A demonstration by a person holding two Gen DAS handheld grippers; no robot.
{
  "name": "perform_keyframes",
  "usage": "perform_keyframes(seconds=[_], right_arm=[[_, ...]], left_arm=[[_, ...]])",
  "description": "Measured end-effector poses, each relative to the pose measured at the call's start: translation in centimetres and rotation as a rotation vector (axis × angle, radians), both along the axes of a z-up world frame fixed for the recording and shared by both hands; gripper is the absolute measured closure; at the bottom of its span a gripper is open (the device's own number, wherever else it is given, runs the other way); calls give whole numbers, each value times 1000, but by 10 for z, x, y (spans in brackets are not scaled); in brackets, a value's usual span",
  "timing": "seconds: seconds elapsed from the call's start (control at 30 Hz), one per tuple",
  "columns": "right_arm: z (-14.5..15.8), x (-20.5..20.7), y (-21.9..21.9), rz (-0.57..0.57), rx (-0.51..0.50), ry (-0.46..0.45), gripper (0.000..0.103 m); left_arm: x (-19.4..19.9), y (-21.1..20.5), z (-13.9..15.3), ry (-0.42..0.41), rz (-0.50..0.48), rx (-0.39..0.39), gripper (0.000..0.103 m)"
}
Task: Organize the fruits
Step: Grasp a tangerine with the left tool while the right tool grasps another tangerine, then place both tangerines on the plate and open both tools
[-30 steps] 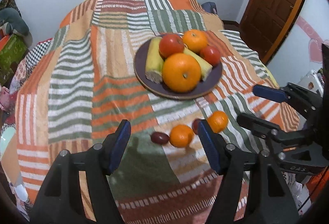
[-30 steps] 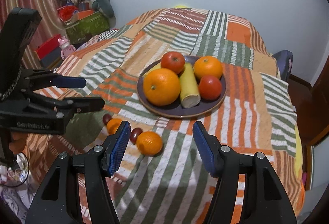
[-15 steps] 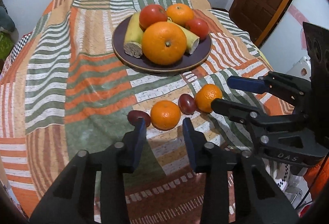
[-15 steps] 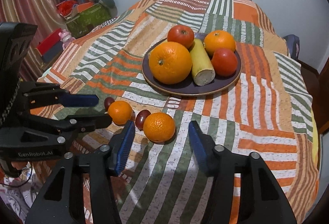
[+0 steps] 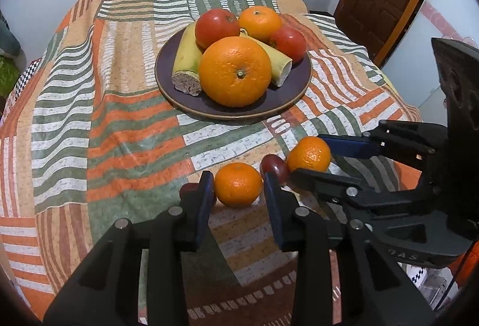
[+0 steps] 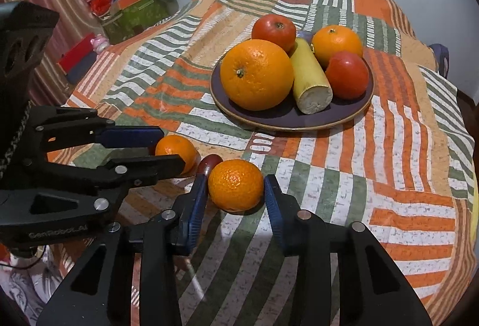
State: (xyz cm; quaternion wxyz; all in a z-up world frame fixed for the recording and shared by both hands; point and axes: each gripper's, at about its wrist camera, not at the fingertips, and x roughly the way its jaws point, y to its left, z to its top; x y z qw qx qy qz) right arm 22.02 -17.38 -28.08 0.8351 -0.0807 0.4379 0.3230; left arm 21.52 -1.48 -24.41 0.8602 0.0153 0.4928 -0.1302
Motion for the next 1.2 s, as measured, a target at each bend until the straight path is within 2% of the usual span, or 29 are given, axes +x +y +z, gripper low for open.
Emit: perform_keyframes(seconds=[0.23,0.43,0.67,0.9,1.1,1.2], right_arm=[[6,2,-10,-42,12,-13,68],[17,3,-22,-73,22,-40,68],[30,11,-30,-101,26,-78,68],[46,28,-33,-117,37,-125,68],[56,45,-29,-113,35,-167,68],[57,54,-26,-107,35,-178,68]], left_arm=[[4,-7,-2,-22,-2,38,70],[3,0,6,-21,19,11,70],[5,8,30,-71,32,-11,70],[27,18,52,-125,55,-33,70],[57,22,59,-124,83,-74,70],[72,18,59,-137,87,-59,70]])
